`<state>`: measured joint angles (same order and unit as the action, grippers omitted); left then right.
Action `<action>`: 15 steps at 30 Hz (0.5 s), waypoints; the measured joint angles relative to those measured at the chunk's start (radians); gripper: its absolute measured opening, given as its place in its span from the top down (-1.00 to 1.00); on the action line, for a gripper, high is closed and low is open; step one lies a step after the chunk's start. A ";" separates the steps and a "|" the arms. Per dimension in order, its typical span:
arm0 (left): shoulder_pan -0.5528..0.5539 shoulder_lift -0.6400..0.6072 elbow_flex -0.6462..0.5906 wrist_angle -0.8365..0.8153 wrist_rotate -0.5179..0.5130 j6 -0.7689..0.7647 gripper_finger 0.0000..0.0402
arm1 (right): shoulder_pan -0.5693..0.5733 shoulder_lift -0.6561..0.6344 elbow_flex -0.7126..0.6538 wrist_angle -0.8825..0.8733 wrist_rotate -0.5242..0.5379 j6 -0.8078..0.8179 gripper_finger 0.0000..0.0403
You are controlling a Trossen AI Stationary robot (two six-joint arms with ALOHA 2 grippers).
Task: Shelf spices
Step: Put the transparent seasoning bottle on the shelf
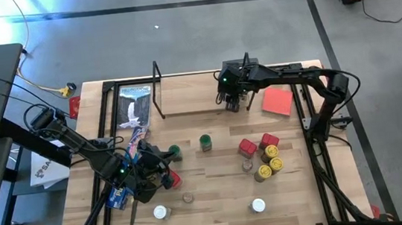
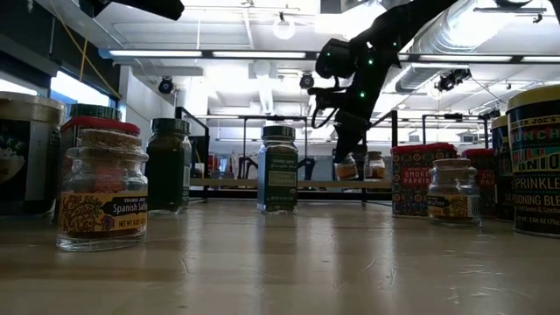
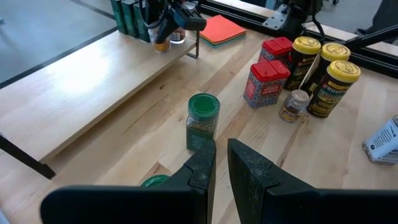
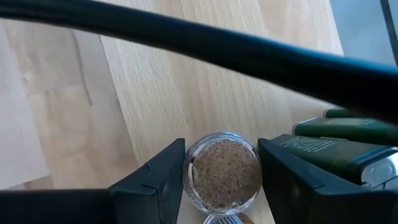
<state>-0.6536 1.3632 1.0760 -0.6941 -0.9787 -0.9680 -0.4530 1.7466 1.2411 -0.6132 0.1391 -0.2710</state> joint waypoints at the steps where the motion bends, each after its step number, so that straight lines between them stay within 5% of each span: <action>1: 0.000 0.000 0.000 0.000 0.000 0.000 0.82 | -0.001 0.000 0.000 0.000 -0.002 -0.004 0.11; 15: 0.000 0.000 0.000 0.002 0.002 0.000 0.82 | -0.032 0.000 -0.001 0.001 0.050 -0.018 -0.13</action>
<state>-0.6537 1.3631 1.0760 -0.6918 -0.9764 -0.9676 -0.4849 1.7466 1.2404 -0.6118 0.1888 -0.2893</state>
